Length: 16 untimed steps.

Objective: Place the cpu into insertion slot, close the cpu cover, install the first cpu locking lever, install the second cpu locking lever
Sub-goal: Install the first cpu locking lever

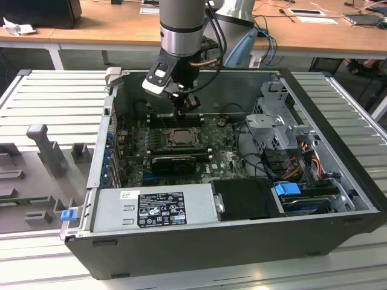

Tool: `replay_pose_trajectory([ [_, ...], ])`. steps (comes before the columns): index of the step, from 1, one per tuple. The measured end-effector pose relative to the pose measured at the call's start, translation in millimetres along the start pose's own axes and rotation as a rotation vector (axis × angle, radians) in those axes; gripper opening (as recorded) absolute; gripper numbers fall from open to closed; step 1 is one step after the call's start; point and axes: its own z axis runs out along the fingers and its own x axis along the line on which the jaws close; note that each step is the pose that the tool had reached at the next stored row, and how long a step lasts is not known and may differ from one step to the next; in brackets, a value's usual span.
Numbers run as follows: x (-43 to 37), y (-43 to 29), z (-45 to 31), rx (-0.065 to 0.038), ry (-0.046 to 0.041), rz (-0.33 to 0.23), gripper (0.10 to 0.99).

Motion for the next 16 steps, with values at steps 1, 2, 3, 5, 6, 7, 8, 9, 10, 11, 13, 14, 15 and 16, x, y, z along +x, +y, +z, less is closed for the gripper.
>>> replay_pose_trajectory([
  [1,0.0,0.0,0.0,0.000,0.0002,-0.004,0.106],
  [2,-0.1,0.0,0.0,0.000,0.0003,-0.009,0.106],
  [3,-0.1,0.0,0.0,0.000,0.0004,-0.011,0.106],
  [5,-0.1,0.0,0.0,0.001,0.0007,-0.017,0.106],
  [6,-0.1,0.0,0.0,0.001,0.0007,-0.019,0.106],
  [7,-0.1,0.0,0.0,0.001,0.0008,-0.021,0.106],
  [8,-0.1,-0.1,0.0,0.001,0.0009,-0.026,0.106],
  [9,-0.1,0.0,0.0,0.001,0.0010,-0.029,0.106],
  [10,-0.1,0.0,0.0,0.001,0.0011,-0.032,0.106],
  [11,-0.1,-0.1,0.0,0.001,0.0014,-0.038,0.106],
  [13,-0.2,-0.1,0.0,0.002,0.0018,-0.050,0.106],
  [14,-0.2,-0.1,0.0,0.002,0.0019,-0.053,0.106],
  [15,-0.2,-0.1,0.0,0.002,0.0020,-0.056,0.106],
  [16,-0.2,-0.1,0.0,0.002,0.0023,-0.064,0.106],
])
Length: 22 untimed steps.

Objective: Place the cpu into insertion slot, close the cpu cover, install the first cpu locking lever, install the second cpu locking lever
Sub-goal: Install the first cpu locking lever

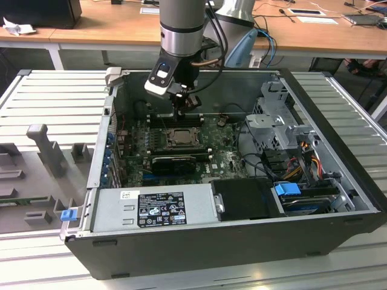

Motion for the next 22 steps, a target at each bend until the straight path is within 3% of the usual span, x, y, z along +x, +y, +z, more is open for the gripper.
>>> replay_pose_trajectory([
  [22,0.0,0.0,0.0,0.004,0.0038,-0.106,0.106],
])
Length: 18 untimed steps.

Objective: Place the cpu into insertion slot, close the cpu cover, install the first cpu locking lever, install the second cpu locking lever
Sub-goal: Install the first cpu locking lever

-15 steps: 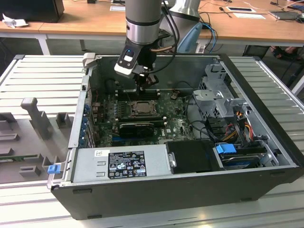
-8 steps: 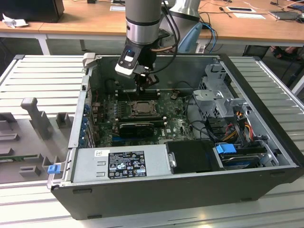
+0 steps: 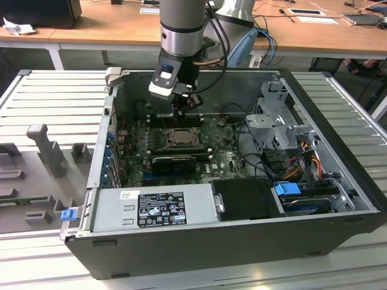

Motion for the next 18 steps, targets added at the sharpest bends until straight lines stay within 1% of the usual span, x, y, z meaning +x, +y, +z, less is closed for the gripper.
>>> replay_pose_trajectory([
  [18,-0.1,-0.1,0.0,0.002,0.0025,-0.069,0.106],
])
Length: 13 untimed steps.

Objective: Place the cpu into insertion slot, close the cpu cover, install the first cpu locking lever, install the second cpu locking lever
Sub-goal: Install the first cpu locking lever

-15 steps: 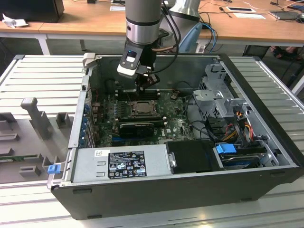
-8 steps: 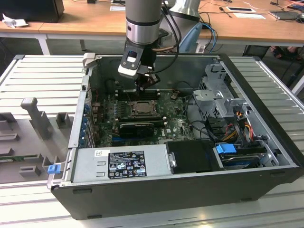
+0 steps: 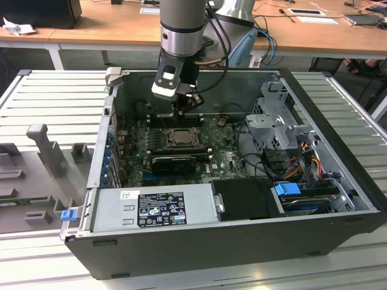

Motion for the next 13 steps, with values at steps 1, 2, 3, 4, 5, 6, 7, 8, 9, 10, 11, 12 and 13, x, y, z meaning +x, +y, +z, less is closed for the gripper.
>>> replay_pose_trajectory([
  [1,0.0,0.0,0.0,0.000,0.0001,-0.004,0.106],
  [2,0.0,0.0,0.0,0.000,0.0002,-0.007,0.106],
  [3,0.0,0.0,0.0,0.000,0.0004,-0.012,0.106],
  [4,0.0,0.0,0.0,0.001,0.0005,-0.015,0.106],
  [5,0.0,0.0,0.0,0.001,0.0007,-0.019,0.106],
  [6,0.0,0.0,0.0,0.001,0.0008,-0.023,0.106],
  [7,0.0,0.0,0.0,0.001,0.0010,-0.028,0.106],
  [8,0.0,0.0,0.0,0.001,0.0011,-0.031,0.106],
  [9,0.0,0.0,0.0,0.001,0.0013,-0.036,0.106],
  [10,-0.1,0.0,0.0,0.001,0.0014,-0.039,0.106],
  [11,-0.1,-0.1,0.0,0.002,0.0017,-0.048,0.106],
  [12,-0.1,-0.1,0.0,0.002,0.0020,-0.057,0.106],
  [13,-0.2,-0.1,0.1,0.002,0.0026,-0.071,0.106],
])
